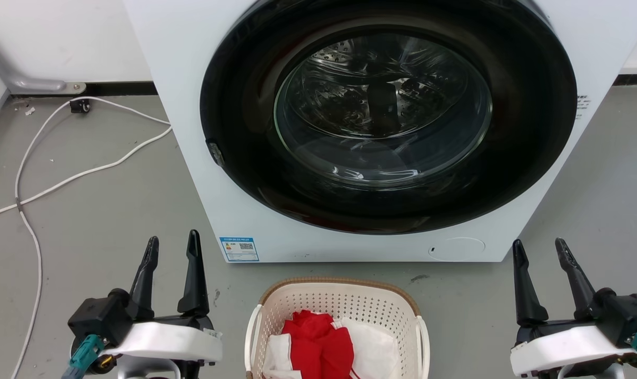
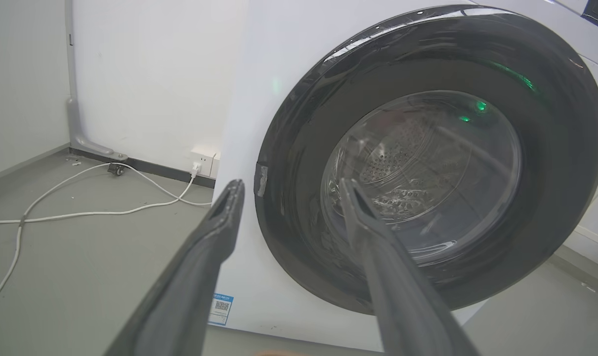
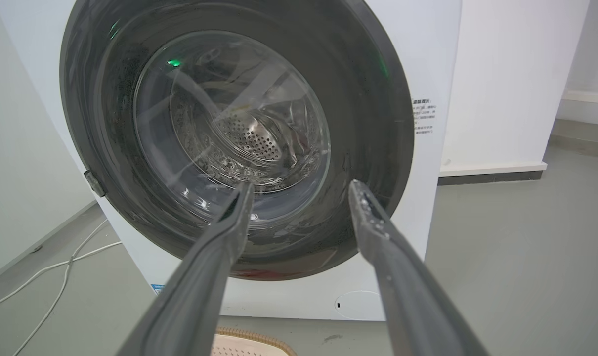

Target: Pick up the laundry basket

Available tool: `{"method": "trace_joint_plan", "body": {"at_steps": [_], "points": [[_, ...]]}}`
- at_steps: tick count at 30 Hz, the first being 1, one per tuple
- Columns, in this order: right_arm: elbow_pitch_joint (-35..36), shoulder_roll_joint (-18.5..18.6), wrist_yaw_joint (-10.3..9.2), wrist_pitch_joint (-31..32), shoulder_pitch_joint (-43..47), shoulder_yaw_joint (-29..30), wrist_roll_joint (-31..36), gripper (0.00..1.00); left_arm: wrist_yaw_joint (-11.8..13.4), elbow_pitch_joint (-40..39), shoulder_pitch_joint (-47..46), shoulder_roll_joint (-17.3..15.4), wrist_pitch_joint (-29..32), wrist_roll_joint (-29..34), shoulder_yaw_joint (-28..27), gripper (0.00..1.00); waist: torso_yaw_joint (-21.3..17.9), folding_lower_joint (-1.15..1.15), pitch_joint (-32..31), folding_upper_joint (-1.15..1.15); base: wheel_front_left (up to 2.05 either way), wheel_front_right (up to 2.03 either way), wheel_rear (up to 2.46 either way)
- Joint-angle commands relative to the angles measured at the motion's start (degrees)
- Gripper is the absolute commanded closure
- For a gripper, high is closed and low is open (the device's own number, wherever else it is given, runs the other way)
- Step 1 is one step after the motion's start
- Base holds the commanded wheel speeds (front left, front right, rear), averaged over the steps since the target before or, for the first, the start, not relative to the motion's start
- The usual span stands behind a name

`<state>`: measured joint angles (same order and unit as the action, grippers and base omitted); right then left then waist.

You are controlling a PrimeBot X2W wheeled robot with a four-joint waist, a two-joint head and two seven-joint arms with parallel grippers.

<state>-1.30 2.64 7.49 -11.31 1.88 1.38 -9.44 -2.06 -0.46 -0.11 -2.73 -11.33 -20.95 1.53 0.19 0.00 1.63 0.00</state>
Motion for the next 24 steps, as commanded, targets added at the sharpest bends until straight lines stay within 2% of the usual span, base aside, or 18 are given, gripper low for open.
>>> {"method": "trace_joint_plan", "body": {"at_steps": [1, 20, 24], "points": [[0.80, 0.30, 0.00, -0.51, 0.41, -0.08, 1.52, 0.00, -0.38, -0.76, 0.24, -0.19, -0.52, 1.33, -0.04, 0.00, 0.03, 0.00, 0.02, 0.00, 0.00, 0.00, 0.00], [1.78, 0.34, -0.01, -2.72, 1.39, 0.13, 10.90, 0.00, 0.04, -1.23, 1.39, -0.21, -2.70, 10.50, 0.12, 0.00, 0.02, 0.00, 0.23, 0.00, 0.00, 0.00, 0.00], [1.90, 0.35, -0.01, -3.39, 1.69, 0.11, 13.09, 0.00, 0.96, -0.87, 1.65, -0.22, -3.27, 13.04, 0.36, 0.00, 0.07, 0.00, 0.31, 0.00, 0.00, 0.00, 0.00]]}}
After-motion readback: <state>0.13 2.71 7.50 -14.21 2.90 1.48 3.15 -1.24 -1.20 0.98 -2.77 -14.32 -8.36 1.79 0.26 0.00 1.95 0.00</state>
